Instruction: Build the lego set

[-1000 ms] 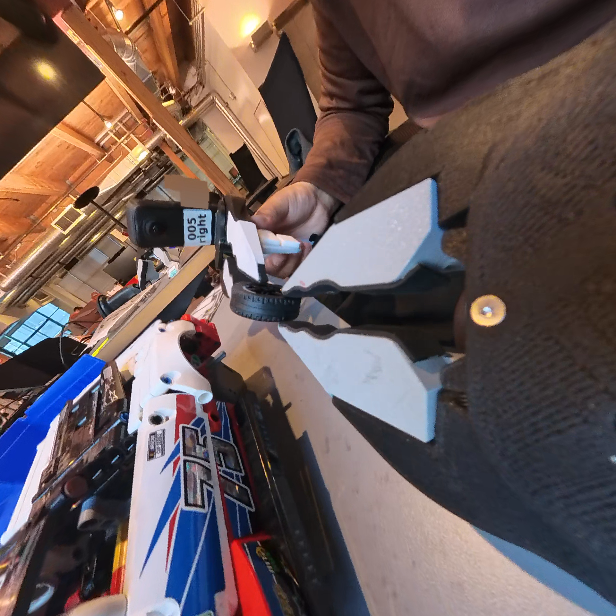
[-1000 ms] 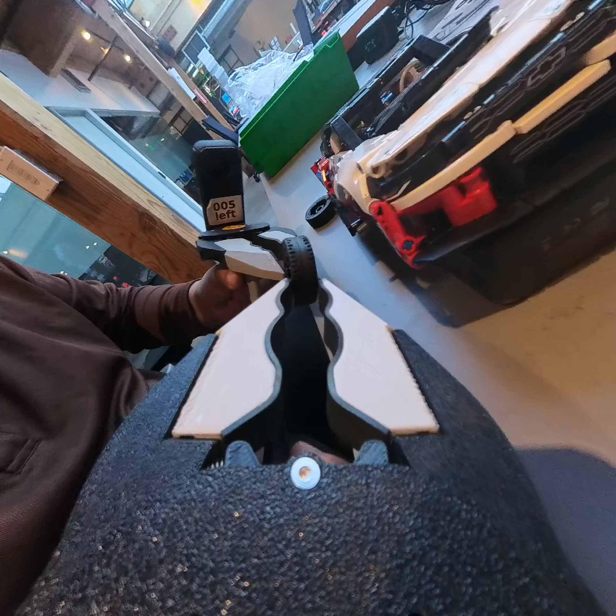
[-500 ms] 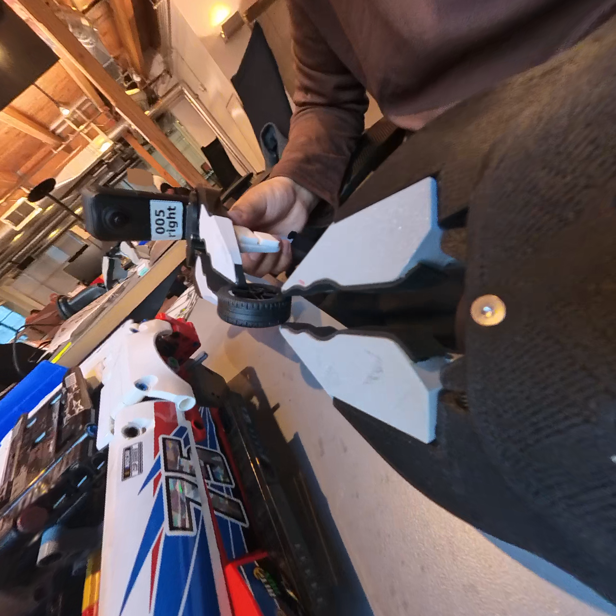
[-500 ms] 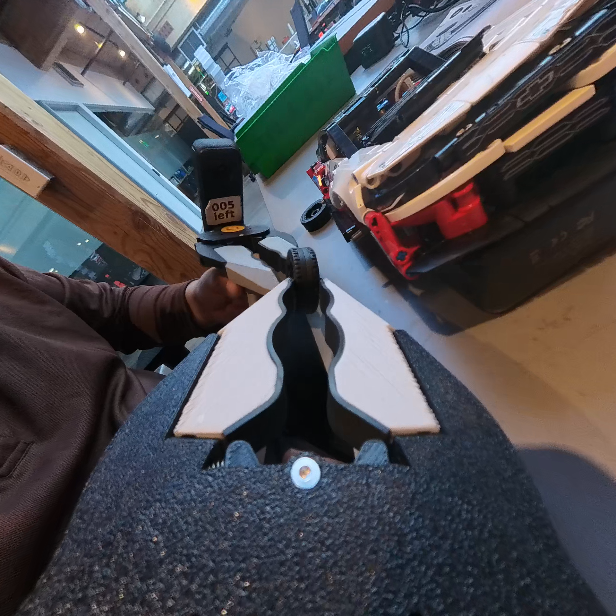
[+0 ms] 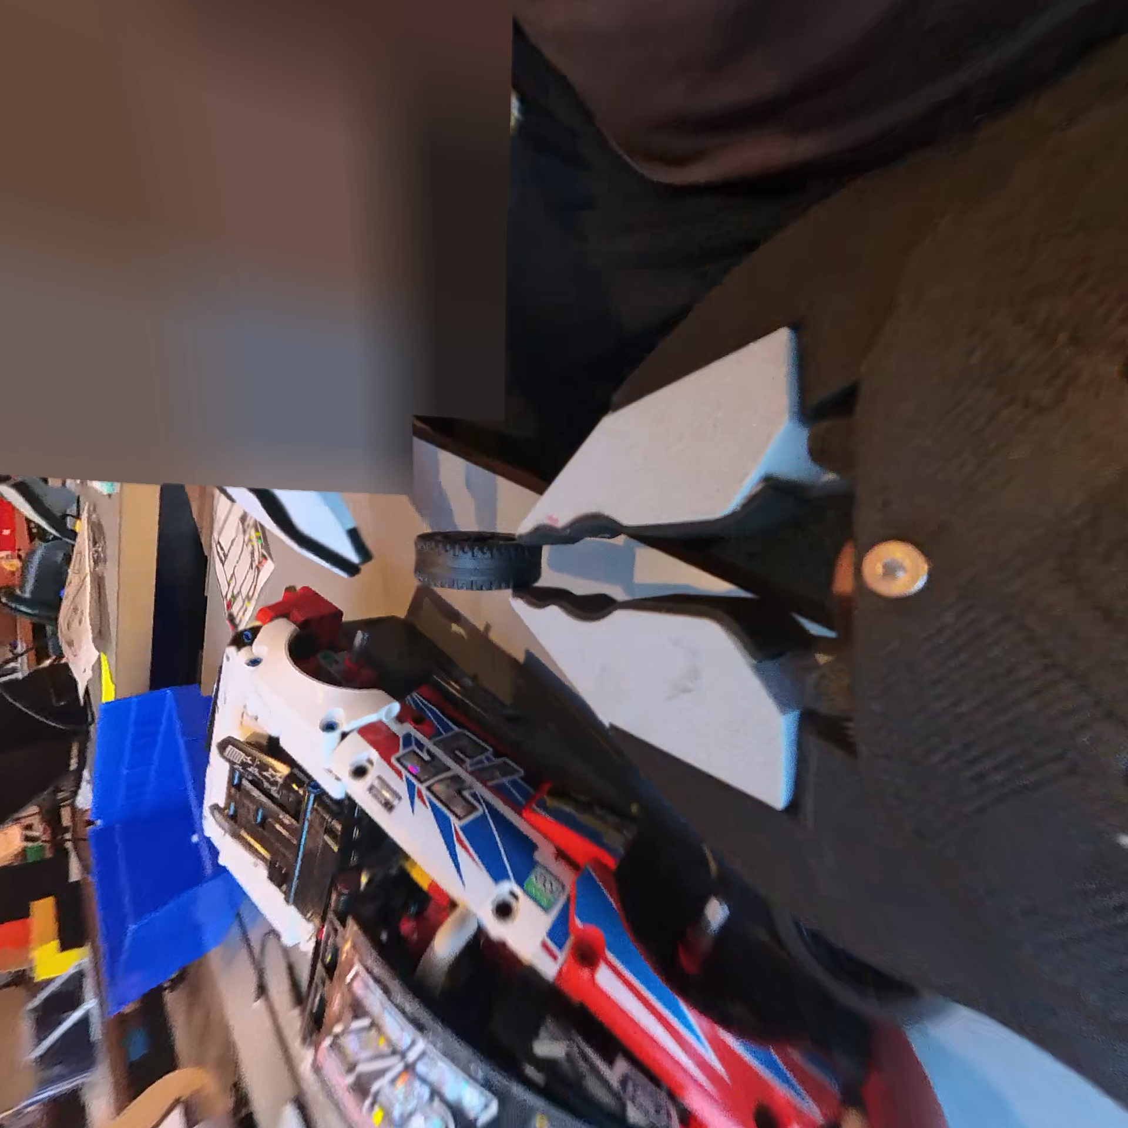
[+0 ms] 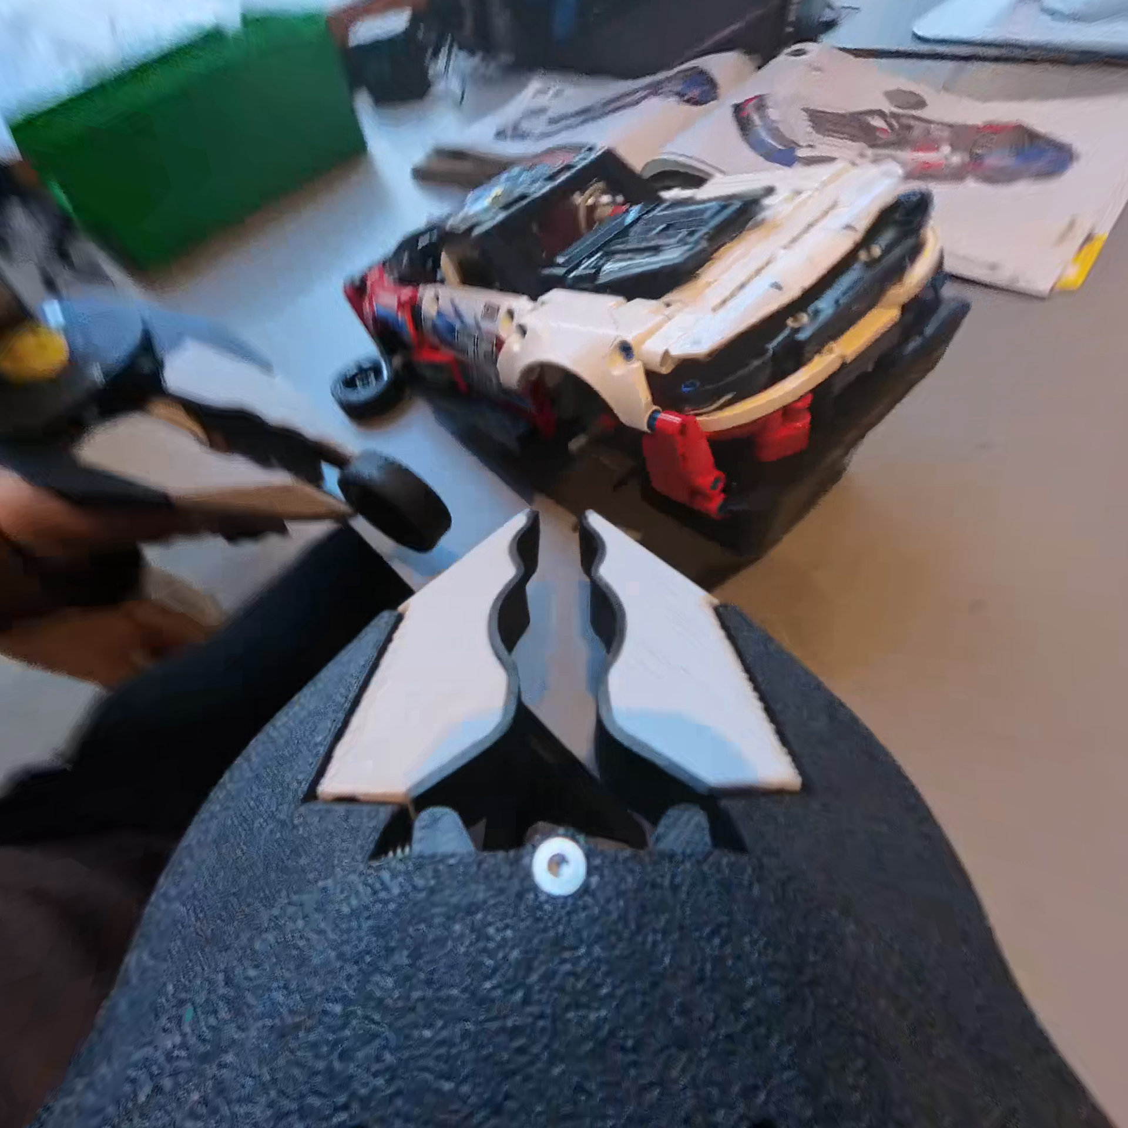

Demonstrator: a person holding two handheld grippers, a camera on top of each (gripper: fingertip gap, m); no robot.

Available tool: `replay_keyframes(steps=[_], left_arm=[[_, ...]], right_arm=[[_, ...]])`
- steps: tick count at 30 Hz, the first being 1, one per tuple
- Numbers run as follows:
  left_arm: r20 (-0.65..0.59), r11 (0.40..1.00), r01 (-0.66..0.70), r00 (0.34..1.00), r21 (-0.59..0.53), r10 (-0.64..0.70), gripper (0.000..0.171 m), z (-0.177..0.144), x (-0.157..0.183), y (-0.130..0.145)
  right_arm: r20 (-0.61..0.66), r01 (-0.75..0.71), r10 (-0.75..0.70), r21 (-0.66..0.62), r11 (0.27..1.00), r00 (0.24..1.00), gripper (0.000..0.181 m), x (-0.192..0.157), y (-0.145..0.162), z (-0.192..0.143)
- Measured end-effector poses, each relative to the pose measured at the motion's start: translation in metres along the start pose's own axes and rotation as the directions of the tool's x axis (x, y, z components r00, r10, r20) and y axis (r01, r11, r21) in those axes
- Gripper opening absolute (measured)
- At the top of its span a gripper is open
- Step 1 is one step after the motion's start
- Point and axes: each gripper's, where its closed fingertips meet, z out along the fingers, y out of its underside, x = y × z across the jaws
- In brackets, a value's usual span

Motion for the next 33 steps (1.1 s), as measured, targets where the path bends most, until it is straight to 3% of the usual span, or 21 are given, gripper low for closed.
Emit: replay_keyframes(steps=[3, 8, 11, 17, 21, 23, 25, 27, 33], left_arm=[[0.013, 0.999, -0.033, 0.999, 0.011, 0.033, 0.011, -0.010, -0.006, 0.001], [-0.054, 0.997, 0.034, 0.998, 0.075, -0.030, 0.010, -0.013, 0.000, -0.011], [-0.083, 0.995, 0.058, 0.995, 0.087, -0.051, 0.011, -0.013, 0.004, -0.015], [-0.109, 0.990, 0.081, 0.992, 0.116, -0.068, 0.003, -0.015, 0.007, -0.024], [-0.112, 0.987, 0.102, 0.990, 0.124, -0.088, 0.000, -0.016, 0.006, -0.025], [-0.060, 0.994, 0.064, 0.996, 0.091, -0.059, 0.000, -0.012, -0.001, -0.017], [0.031, 0.999, -0.053, 0.998, 0.002, 0.053, 0.000, -0.006, -0.009, 0.000], [0.013, 0.997, -0.072, 0.997, -0.010, 0.072, 0.000, -0.005, 0.000, 0.004], [-0.003, 0.999, -0.022, 1.000, -0.029, 0.022, 0.000, -0.009, 0.008, 0.009]], right_arm=[[0.068, -0.311, 0.306, 0.086, 0.946, 0.950, 0.008, -0.006, -0.006, 0.012], [0.261, -0.685, 0.636, 0.208, 0.698, 0.727, 0.007, 0.000, -0.023, 0.021], [0.292, -0.764, 0.706, 0.237, 0.600, 0.645, 0.007, 0.004, -0.019, 0.022], [0.343, -0.839, 0.766, 0.232, 0.492, 0.544, 0.020, 0.005, -0.013, 0.026], [0.428, -0.873, 0.761, 0.216, 0.438, 0.487, 0.001, 0.005, -0.021, 0.029], [0.432, -0.874, 0.760, 0.218, 0.434, 0.486, 0.000, 0.006, -0.021, 0.029], [0.411, -0.854, 0.748, 0.238, 0.464, 0.521, 0.000, 0.008, -0.021, 0.029], [0.378, -0.833, 0.742, 0.250, 0.494, 0.554, 0.000, 0.008, -0.021, 0.029], [0.081, -0.582, 0.580, 0.227, 0.781, 0.811, 0.000, 0.014, -0.022, 0.032]])
